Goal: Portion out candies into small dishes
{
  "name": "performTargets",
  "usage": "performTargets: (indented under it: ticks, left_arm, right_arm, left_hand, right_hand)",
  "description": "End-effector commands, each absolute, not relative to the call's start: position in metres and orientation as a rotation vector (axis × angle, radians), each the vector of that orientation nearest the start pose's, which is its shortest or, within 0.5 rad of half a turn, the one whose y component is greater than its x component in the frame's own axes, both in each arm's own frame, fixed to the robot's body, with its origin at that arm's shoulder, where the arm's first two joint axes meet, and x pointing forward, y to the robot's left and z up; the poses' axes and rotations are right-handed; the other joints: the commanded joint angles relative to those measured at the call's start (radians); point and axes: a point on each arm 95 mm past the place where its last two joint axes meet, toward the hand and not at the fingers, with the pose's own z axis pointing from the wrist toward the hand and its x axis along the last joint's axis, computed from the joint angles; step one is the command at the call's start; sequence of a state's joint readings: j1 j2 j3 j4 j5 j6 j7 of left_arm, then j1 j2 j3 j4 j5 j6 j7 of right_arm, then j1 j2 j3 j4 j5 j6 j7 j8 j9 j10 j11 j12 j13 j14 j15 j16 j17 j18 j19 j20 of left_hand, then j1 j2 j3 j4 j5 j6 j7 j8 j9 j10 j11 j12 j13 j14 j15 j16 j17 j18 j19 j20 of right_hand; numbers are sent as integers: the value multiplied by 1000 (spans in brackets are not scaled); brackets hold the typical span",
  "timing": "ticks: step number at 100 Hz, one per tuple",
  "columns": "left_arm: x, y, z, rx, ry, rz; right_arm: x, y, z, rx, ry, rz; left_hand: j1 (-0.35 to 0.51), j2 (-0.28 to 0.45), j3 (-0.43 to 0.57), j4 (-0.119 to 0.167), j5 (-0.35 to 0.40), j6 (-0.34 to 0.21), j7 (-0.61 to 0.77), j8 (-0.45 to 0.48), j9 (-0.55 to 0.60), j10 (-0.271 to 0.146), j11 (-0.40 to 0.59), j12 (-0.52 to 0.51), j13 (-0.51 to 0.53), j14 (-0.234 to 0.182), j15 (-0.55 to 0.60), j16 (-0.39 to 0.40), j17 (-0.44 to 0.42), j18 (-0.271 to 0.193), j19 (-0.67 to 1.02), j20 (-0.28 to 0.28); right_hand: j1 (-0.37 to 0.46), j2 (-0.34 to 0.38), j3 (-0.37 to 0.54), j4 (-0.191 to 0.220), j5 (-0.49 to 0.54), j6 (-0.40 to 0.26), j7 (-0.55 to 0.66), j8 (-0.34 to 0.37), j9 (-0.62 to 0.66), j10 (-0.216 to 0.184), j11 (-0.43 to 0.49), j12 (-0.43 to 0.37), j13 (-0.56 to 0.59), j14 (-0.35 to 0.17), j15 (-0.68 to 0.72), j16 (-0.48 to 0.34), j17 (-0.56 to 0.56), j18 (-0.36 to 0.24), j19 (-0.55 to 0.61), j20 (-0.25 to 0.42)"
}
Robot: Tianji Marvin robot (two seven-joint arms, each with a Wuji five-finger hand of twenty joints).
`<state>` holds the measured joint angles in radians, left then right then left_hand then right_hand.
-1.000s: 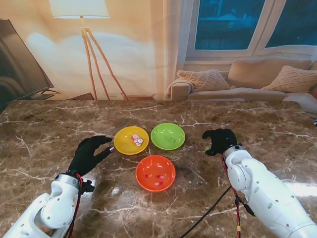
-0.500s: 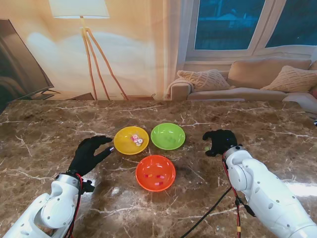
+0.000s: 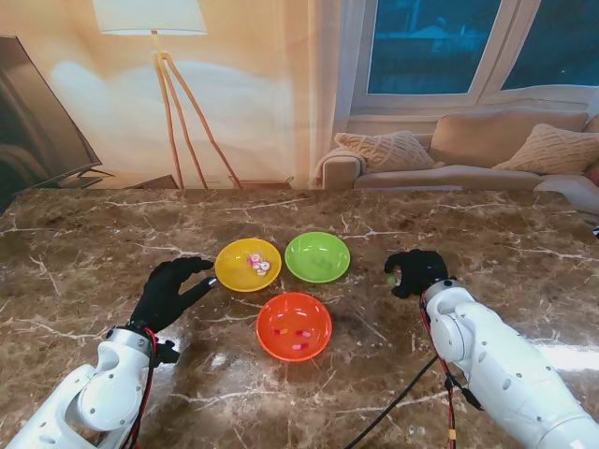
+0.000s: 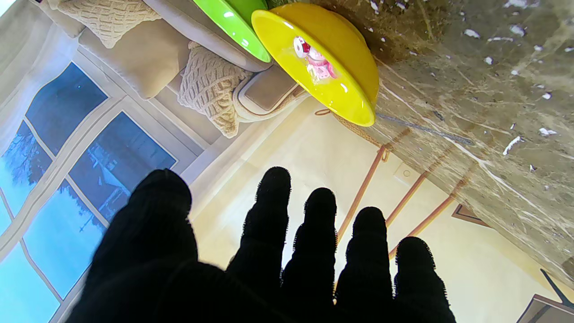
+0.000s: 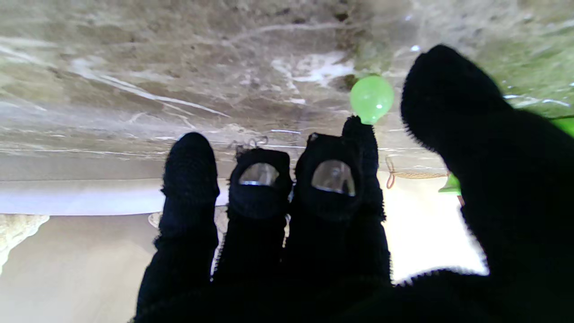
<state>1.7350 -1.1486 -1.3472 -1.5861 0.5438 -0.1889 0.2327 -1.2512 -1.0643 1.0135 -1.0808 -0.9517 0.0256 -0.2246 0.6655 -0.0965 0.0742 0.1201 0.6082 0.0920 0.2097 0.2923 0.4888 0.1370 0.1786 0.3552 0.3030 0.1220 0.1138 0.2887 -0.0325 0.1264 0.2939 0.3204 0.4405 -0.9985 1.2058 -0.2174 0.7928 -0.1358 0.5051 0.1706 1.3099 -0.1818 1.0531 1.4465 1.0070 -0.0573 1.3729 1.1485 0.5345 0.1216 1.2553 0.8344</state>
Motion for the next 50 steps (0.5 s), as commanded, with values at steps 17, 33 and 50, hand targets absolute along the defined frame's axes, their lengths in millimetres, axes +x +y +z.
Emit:
performTargets:
  ticks: [17,33,50]
  left_arm:
    - [361,33,-350,-1599,1007,-1872]
    - [361,33,-350,-1597,1010,-1873]
    - [361,33,-350,-1600,1010,-1872]
  right_arm:
    - [473,-71,-391,1215,1464,1214]
    - [475,-71,-396,1226,1469,1202]
    - [477,-73,-398,1219,1473,1188]
  left_hand:
    - [2,49,-25,-10,-5,-9,-3,18,9,11,-4,8,-8,-10,-16,7,-19,-15,-37,12]
    - [3,49,-24,-10,-5,-8,-3,18,10,13,-3,8,-7,-8,-16,7,-20,-17,-43,10]
    - [3,49,-24,-10,-5,-8,-3,18,10,12,-4,9,-7,-9,-16,8,-17,-19,-43,12]
  right_hand:
    - [39,18,-12,33,48,-29,42,6,55,2,43,3,36,-29,41,10,8,11,45,0]
    - [49,39,-20,38,89,-30,80,32,68,12,52,7,47,-23,52,7,13,15,56,-1]
    - [61,40,-23,40,109,-35,90,55,72,17,56,10,50,-24,56,5,16,15,61,-2]
